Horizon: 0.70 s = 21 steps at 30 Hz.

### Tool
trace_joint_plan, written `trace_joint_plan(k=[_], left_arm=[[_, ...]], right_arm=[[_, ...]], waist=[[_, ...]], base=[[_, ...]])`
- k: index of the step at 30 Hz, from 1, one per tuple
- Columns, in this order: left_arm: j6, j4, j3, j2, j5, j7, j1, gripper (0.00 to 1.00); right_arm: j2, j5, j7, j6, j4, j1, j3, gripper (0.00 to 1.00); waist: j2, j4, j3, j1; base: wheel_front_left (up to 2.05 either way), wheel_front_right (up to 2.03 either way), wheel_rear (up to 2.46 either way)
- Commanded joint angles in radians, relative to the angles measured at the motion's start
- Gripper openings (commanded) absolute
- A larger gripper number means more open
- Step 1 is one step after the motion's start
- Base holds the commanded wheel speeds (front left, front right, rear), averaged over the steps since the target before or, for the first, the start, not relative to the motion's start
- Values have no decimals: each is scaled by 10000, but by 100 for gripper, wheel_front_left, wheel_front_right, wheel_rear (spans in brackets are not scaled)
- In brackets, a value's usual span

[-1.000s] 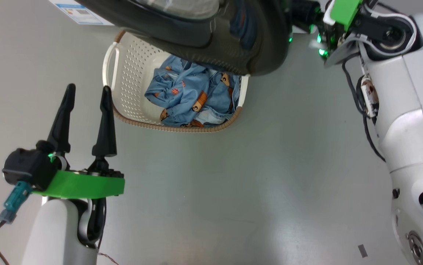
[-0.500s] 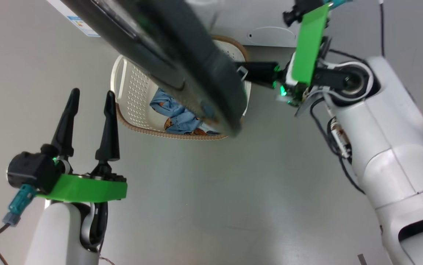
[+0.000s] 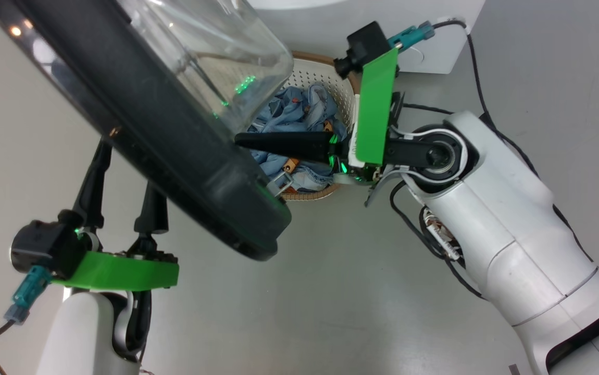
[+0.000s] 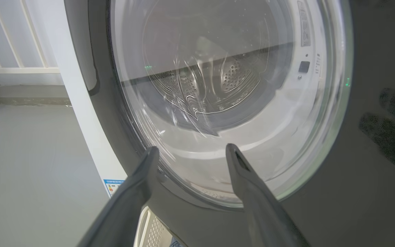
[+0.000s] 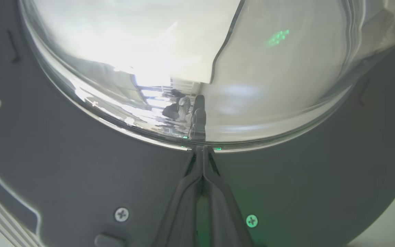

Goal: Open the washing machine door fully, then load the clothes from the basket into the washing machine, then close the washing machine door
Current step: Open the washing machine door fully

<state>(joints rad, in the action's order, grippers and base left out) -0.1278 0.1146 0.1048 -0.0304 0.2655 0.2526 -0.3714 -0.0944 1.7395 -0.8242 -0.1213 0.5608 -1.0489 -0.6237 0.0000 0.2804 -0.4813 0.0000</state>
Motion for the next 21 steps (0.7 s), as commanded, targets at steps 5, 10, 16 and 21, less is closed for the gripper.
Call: trace_joint_plan(k=[5,10,16,21], left_arm=[[-29,-143,-462,-265,-62,92,184,100],[-29,-74,-613,-252,-68,92,200,100],[-29,-34,-770,-245,-101,92,258,100],[-29,50,-950,-255,-148,92,385,100]], right_arm=[[442,568,296,-94,-344,97,-795,0],[442,952,504,-94,-418,99,-1346,0],[418,1263,740,-94,-488,94,-1651,0],[217,1580,1085,-94,-621,259,-1797,0]], waist=[[0,-33,26,0],[0,-57,87,0],[0,-98,200,0],[0,-229,462,0]], base=[[0,0,0],[0,0,0],[0,0,0],[0,0,0]])
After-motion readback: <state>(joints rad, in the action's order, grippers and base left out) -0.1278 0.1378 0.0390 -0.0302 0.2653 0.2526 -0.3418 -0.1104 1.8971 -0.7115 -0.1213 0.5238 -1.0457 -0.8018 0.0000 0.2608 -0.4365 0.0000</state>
